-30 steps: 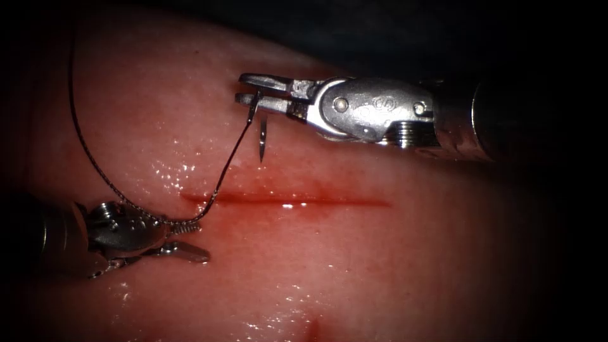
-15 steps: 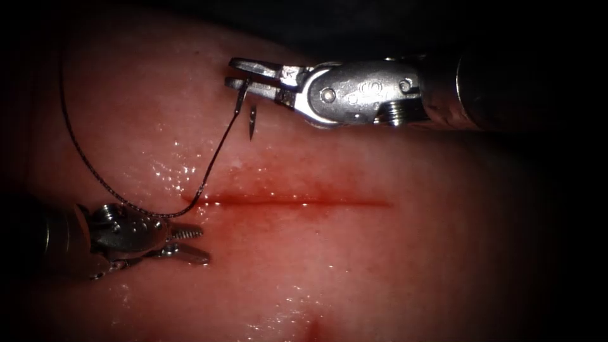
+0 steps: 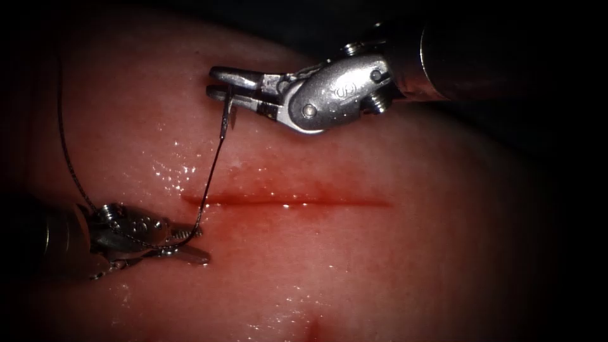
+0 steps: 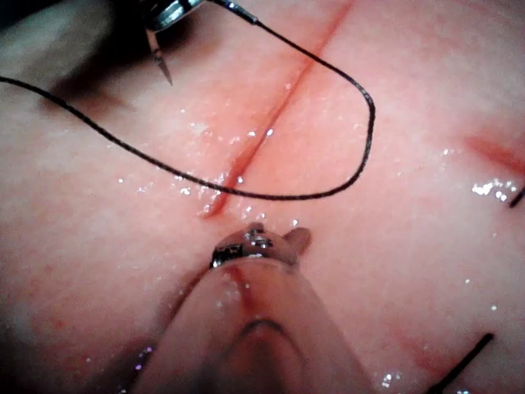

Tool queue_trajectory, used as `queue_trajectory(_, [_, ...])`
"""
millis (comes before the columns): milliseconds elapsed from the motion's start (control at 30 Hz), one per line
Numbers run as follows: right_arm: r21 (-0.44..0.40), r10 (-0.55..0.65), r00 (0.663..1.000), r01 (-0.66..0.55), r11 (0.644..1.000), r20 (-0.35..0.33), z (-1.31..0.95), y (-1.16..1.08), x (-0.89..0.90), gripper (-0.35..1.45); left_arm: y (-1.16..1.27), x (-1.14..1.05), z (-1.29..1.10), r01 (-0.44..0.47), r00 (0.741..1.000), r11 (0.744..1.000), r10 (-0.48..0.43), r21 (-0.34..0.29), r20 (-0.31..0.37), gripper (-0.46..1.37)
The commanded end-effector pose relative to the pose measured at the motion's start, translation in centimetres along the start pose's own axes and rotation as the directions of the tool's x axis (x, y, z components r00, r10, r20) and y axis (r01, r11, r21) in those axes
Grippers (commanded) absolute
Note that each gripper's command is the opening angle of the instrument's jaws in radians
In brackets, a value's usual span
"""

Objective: Wound Closure
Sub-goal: Throw the needle through the skin above the cut

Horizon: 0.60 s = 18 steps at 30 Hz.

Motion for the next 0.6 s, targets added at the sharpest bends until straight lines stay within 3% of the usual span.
queue_trajectory(33, [-0.009, -0.005, 1.000, 0.005, 1.000, -0.002, 0.01, -0.03, -0.02, -0.35, 0.00, 0.00, 0.00, 0.000, 1.000, 1.000, 0.000, -0.003, 0.000, 0.17])
queue_trajectory(233, [-0.001, -0.027, 1.000, 0.027, 1.000, -0.014, 0.01, -0.18, -0.11, -0.35, 0.00, 0.00, -0.01, 0.000, 1.000, 1.000, 0.000, -0.004, 0.001, 0.17])
queue_trajectory(600, [0.004, -0.014, 1.000, 0.014, 1.000, -0.018, 0.00, -0.25, -0.12, -0.35, 0.00, 0.00, -0.02, -0.001, 1.000, 1.000, 0.001, -0.005, 0.001, 0.18])
